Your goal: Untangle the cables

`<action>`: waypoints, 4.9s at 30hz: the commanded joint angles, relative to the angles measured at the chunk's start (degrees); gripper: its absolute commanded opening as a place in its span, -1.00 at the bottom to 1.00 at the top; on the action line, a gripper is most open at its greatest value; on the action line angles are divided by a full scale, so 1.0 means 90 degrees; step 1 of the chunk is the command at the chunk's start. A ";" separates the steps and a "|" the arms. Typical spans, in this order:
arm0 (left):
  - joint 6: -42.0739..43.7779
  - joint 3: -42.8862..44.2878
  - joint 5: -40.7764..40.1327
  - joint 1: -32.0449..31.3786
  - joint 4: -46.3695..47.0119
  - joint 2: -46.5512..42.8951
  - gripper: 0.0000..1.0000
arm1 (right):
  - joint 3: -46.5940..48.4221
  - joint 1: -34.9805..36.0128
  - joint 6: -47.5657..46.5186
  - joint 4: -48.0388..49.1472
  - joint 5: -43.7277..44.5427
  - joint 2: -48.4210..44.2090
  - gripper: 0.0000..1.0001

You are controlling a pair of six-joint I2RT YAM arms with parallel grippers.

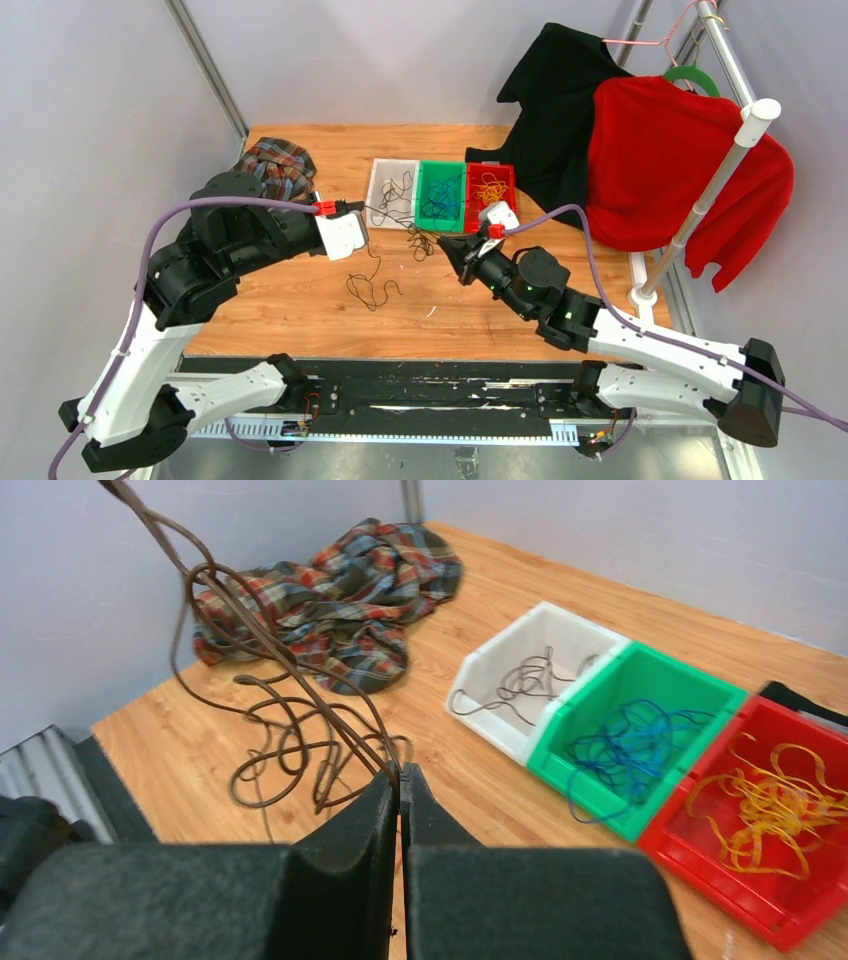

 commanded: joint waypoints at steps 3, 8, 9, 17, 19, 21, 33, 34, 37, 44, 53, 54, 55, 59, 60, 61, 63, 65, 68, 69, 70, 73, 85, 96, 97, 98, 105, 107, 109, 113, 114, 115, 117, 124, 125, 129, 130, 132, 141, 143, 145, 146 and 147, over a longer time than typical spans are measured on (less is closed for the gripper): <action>0.0561 0.0526 -0.0737 0.0038 0.0346 0.0028 -0.99 | -0.0240 -0.0746 0.0670 -0.1883 0.1114 -0.0310 -0.99; 0.0859 0.0558 -0.1148 0.0037 0.0467 0.0036 -0.99 | -0.0291 -0.1756 0.1518 -0.2718 0.1378 -0.0676 -0.99; 0.0914 0.0523 -0.1180 0.0037 0.0465 0.0013 -0.99 | -0.0305 -0.1830 0.1541 -0.2740 0.1407 -0.0776 -0.99; 0.1032 0.0364 -0.1319 0.0037 0.0688 -0.0019 -0.99 | 0.0059 -0.1959 0.1116 -0.2550 0.0844 -0.1073 -0.99; 0.1106 0.0364 -0.1344 0.0038 0.0748 0.0015 -0.99 | 0.0160 -0.1969 0.1024 -0.2442 0.0633 -0.0974 -0.99; 0.1165 0.0359 -0.1395 0.0038 0.0806 0.0063 -0.99 | 0.0272 -0.1992 0.0919 -0.2247 0.0252 -0.0902 -0.99; 0.1276 0.1646 -0.1727 0.0038 0.1009 0.0878 -0.99 | 0.1831 -0.2321 0.0895 -0.1629 -0.1186 0.0869 -0.99; 0.1307 0.1653 -0.1732 0.0042 0.0978 0.0840 -0.99 | 0.2071 -0.2338 0.0887 -0.1579 -0.1291 0.1202 -0.99; 0.1382 0.1613 -0.1744 0.0042 0.0893 0.0677 -0.99 | 0.2849 -0.2355 0.0920 -0.1359 -0.1638 0.2237 -0.99; 0.1184 0.1584 -0.1681 0.0037 0.0769 0.0406 -0.99 | 0.5399 -0.2373 0.0837 -0.1567 -0.1921 0.4928 -0.99; 0.1022 0.1156 -0.1595 0.0038 0.0684 0.0036 -0.99 | 0.7213 -0.2412 0.0413 -0.2374 -0.1462 0.7150 -0.94; 0.1013 0.1150 -0.1591 0.0040 0.0679 0.0033 -0.99 | 0.7315 -0.2413 0.0396 -0.2426 -0.1460 0.7263 -0.89; 0.1005 0.1151 -0.1578 0.0038 0.0682 0.0030 -0.99 | 0.7459 -0.2415 0.0362 -0.2506 -0.1462 0.7391 -0.80; 0.0977 0.1167 -0.1499 0.0038 0.0696 0.0074 -0.99 | 0.8262 -0.2418 0.0102 -0.3321 -0.1592 0.7803 0.36; 0.0973 0.1181 -0.1488 0.0037 0.0701 0.0088 -0.99 | 0.8289 -0.2421 0.0051 -0.3434 -0.1542 0.7756 0.38; 0.0972 0.1197 -0.1485 0.0037 0.0720 0.0113 -0.99 | 0.8097 -0.2416 0.0042 -0.3408 -0.1514 0.7625 0.39; 0.0980 0.1185 -0.1472 0.0037 0.0835 0.0176 -0.99 | 0.7511 -0.2417 0.0026 -0.2943 -0.1494 0.7210 0.40; 0.1015 0.1145 -0.1471 0.0037 0.1053 0.0245 -0.99 | 0.6992 -0.2417 0.0009 -0.2596 -0.1463 0.6801 0.41; 0.1219 0.1147 -0.1561 0.0038 0.1467 0.0481 -0.99 | 0.6356 -0.2419 -0.0036 -0.2260 -0.1381 0.6132 0.43; 0.1318 0.1200 -0.1603 0.0038 0.1607 0.0598 -0.99 | 0.6122 -0.2415 -0.0049 -0.2120 -0.1347 0.5914 0.43; 0.1446 0.1267 -0.1669 0.0037 0.1753 0.0715 -0.99 | 0.5903 -0.2426 -0.0064 -0.2003 -0.1291 0.5709 0.44; 0.1879 0.1615 -0.1963 0.0039 0.2433 0.1154 -0.99 | 0.5323 -0.2505 -0.0069 -0.1746 -0.1155 0.5085 0.45; 0.3423 0.4230 -0.2249 0.0132 0.4033 0.3555 -0.99 | 0.3744 -0.2907 0.0179 -0.1250 -0.0671 0.3917 0.44; 0.4025 0.4762 -0.2052 0.1068 0.4568 0.4864 -0.99 | 0.2905 -0.3115 0.0376 -0.0974 -0.0673 0.3610 0.43; 0.4042 0.4755 -0.2043 0.1156 0.4657 0.4939 -0.99 | 0.2836 -0.3130 0.0392 -0.0955 -0.0684 0.3593 0.43; 0.4076 0.4742 -0.2033 0.1249 0.4759 0.5010 -0.99 | 0.2773 -0.3134 0.0409 -0.0930 -0.0679 0.3580 0.43; 0.3796 0.5117 -0.2010 0.1661 0.4921 0.5557 -0.99 | 0.2381 -0.3166 0.0493 -0.0811 -0.0698 0.3453 0.43; 0.3773 0.5054 -0.1975 0.1677 0.4941 0.5574 -0.99 | 0.2336 -0.3165 0.0490 -0.0805 -0.0703 0.3433 0.43; 0.3652 0.4940 -0.1932 0.1678 0.5020 0.5539 -0.99 | 0.2308 -0.3170 0.0494 -0.0806 -0.0717 0.3422 0.43; 0.2894 0.4488 -0.1815 0.1669 0.4732 0.5263 -0.99 | 0.2277 -0.3172 0.0494 -0.0813 -0.0708 0.3397 0.43; 0.2569 0.4254 -0.1752 0.1673 0.4686 0.5125 -0.99 | 0.2269 -0.3175 0.0495 -0.0817 -0.0708 0.3387 0.43; 0.2341 0.3995 -0.1652 0.1678 0.4600 0.4988 -0.99 | 0.2262 -0.3175 0.0494 -0.0818 -0.0705 0.3377 0.43; 0.1811 0.3458 -0.1394 0.1673 0.4479 0.4707 -0.99 | 0.2250 -0.3177 0.0504 -0.0830 -0.0698 0.3361 0.43; 0.0646 0.2439 -0.0536 0.1667 0.4499 0.4187 -0.99 | 0.2147 -0.3203 0.0524 -0.0832 -0.0641 0.3268 0.43; 0.0527 0.2449 -0.0498 0.1671 0.4502 0.4184 -0.99 | 0.2110 -0.3220 0.0538 -0.0828 -0.0631 0.3244 0.43; 0.0134 0.2430 -0.0573 0.1678 0.4403 0.4262 -0.99 | 0.1956 -0.3305 0.0599 -0.0805 -0.0592 0.3132 0.43; 0.0054 0.2439 -0.0535 0.1678 0.4340 0.4283 -0.99 | 0.1911 -0.3334 0.0623 -0.0793 -0.0582 0.3099 0.43; -0.0207 0.2462 -0.0350 0.1676 0.4359 0.4300 -0.99 | 0.1815 -0.3413 0.0664 -0.0742 -0.0589 0.3030 0.42; -0.1815 0.3269 0.0510 0.1480 0.4175 0.4470 -0.99 | 0.1616 -0.3630 0.0833 -0.0711 -0.0615 0.2884 0.42; -0.1927 0.3199 0.0543 0.1447 0.4150 0.4427 -0.99 | 0.1587 -0.3660 0.0864 -0.0694 -0.0629 0.2876 0.42; -0.2034 0.3140 0.0518 0.1444 0.4103 0.4425 -0.99 | 0.1567 -0.3684 0.0890 -0.0691 -0.0628 0.2859 0.42; -0.2011 0.3117 0.0514 0.1439 0.4073 0.4422 -0.99 | 0.1553 -0.3683 0.0895 -0.0685 -0.0638 0.2850 0.42; -0.2009 0.3060 0.0503 0.1443 0.4069 0.4402 -0.99 | 0.1539 -0.3692 0.0894 -0.0689 -0.0632 0.2838 0.42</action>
